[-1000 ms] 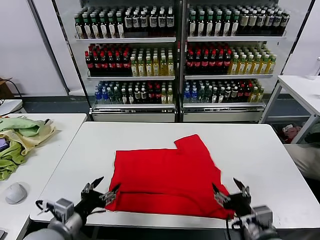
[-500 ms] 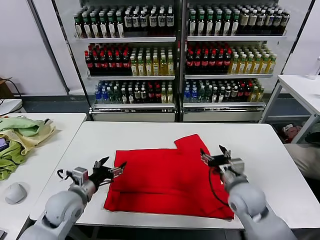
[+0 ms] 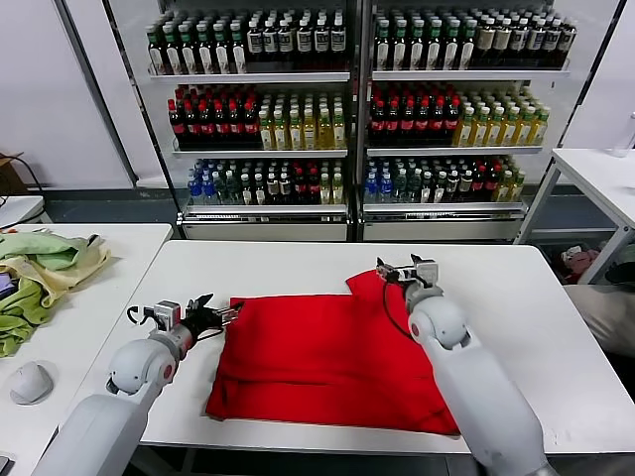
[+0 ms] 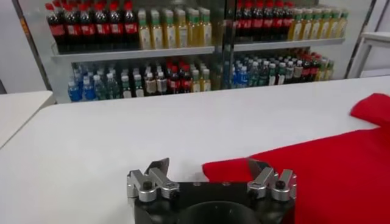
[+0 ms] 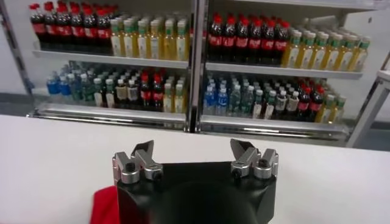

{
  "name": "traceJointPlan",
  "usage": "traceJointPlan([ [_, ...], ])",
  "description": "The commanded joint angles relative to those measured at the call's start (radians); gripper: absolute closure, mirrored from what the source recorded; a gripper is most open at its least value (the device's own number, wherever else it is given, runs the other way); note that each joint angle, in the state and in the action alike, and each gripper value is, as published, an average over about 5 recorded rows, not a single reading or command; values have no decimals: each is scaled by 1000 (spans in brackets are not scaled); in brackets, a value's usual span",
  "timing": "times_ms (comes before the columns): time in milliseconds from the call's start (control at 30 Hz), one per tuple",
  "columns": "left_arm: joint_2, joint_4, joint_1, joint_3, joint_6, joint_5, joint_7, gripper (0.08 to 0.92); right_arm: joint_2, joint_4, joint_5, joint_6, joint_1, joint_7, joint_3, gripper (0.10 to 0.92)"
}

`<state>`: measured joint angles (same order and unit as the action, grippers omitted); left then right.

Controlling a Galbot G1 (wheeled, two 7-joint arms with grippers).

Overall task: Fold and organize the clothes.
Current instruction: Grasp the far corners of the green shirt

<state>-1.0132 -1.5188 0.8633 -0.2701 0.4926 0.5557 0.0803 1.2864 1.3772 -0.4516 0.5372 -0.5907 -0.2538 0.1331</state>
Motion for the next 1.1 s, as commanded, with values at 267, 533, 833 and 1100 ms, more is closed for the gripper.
traceJointPlan([
  [267,-9,148,-79,32,-16,-28,81,177,73,-257,53,-39,93,-3,1,203],
  [533,-8,152,-88,23,-21,-24,86,177,84,-274,48,-56,89,8,4,203],
  [833,-5,155,-84,26,-27,-45,108,177,94,-278,34,-57,83,12,3,221],
  [1100,-1,154,-84,35,-30,-53,129,260,101,-269,16,-56,69,15,5,434],
])
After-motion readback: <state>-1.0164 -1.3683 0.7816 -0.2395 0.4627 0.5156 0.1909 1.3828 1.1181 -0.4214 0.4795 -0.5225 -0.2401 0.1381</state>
